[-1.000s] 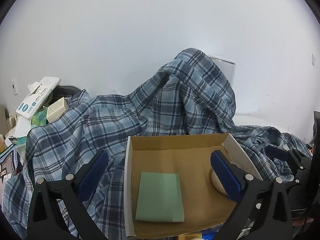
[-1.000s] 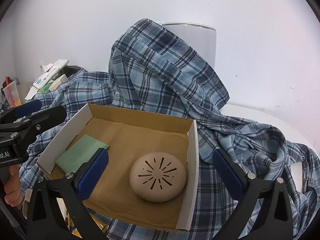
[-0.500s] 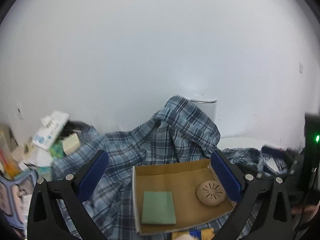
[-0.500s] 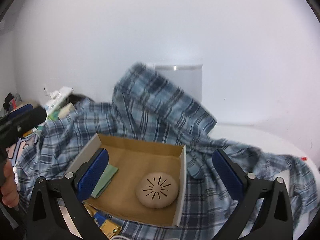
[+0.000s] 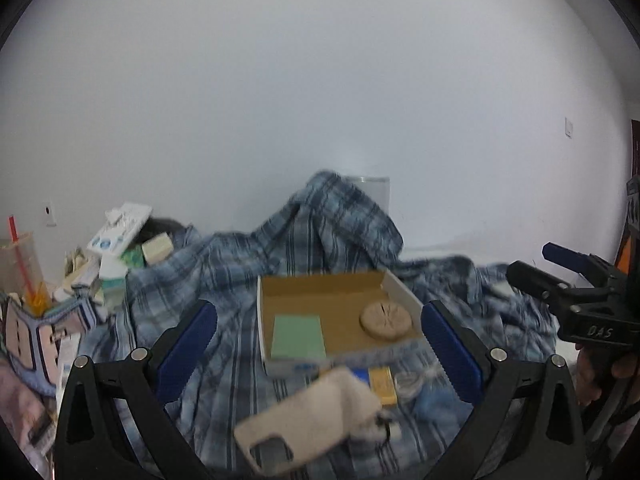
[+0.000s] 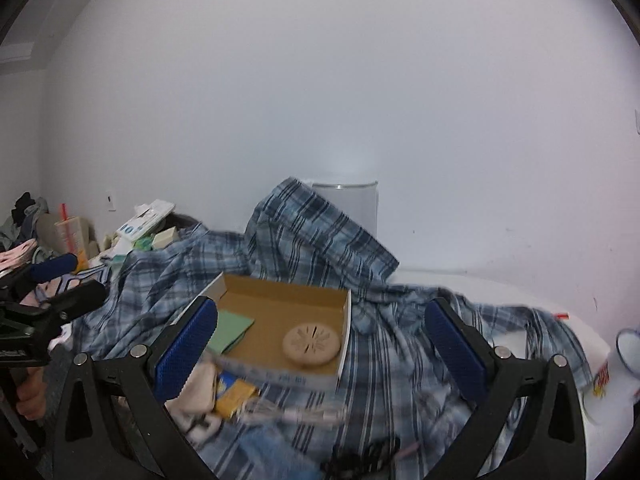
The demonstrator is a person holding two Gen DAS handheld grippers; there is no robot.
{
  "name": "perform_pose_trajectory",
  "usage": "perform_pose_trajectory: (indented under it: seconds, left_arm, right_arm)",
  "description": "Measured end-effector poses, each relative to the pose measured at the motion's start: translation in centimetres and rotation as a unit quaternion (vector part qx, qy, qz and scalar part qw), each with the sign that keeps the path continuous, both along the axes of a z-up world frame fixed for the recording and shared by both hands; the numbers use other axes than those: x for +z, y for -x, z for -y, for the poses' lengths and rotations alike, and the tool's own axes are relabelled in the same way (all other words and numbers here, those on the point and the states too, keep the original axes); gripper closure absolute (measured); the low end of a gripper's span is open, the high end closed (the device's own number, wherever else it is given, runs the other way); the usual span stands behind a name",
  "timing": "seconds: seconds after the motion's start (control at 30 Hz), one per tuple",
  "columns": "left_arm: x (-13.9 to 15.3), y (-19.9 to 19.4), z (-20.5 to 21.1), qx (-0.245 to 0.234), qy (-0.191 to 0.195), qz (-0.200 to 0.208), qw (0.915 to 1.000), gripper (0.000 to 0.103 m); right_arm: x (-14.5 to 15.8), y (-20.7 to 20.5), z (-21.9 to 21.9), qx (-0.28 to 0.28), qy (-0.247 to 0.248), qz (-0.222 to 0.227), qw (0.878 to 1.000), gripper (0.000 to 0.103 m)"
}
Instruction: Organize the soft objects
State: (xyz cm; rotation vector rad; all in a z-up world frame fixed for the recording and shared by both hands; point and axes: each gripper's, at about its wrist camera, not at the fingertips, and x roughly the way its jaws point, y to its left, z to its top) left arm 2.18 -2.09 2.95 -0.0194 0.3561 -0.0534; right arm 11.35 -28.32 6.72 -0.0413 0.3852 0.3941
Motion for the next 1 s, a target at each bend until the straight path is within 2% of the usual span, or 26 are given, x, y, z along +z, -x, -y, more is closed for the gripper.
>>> perform_pose_trajectory:
  seconds: [0.23,0.5,0.87,1.0]
  left_arm:
    - [-2.7,1.6,0.3,-0.001,0.002,-0.016,0.9999,0.0]
    - [-4.9,1.1,0.5,0.008,-0.004,-0.027,0.9996,0.0]
    - [-5.3,0.8,0.3,0.001,0.0,-0.035,0.9994,0.0]
    - [-5.4,0.7,0.3,-0.004,0.001,-0.036,0.9994,0.0]
  right_arm:
    - [-3.1,3.1,0.7,0.014,0.009,-0.023,1.0,0.0]
    - [-6.1,3.0,1.2,0.008,0.015,-0.045,0.999,0.0]
    - [-6.6,3.2,0.9,0.015,0.018,-0.048,0.999,0.0]
    - [-7.0,2.8,0.8,0.022,0.014,-0.063,0.998,0.0]
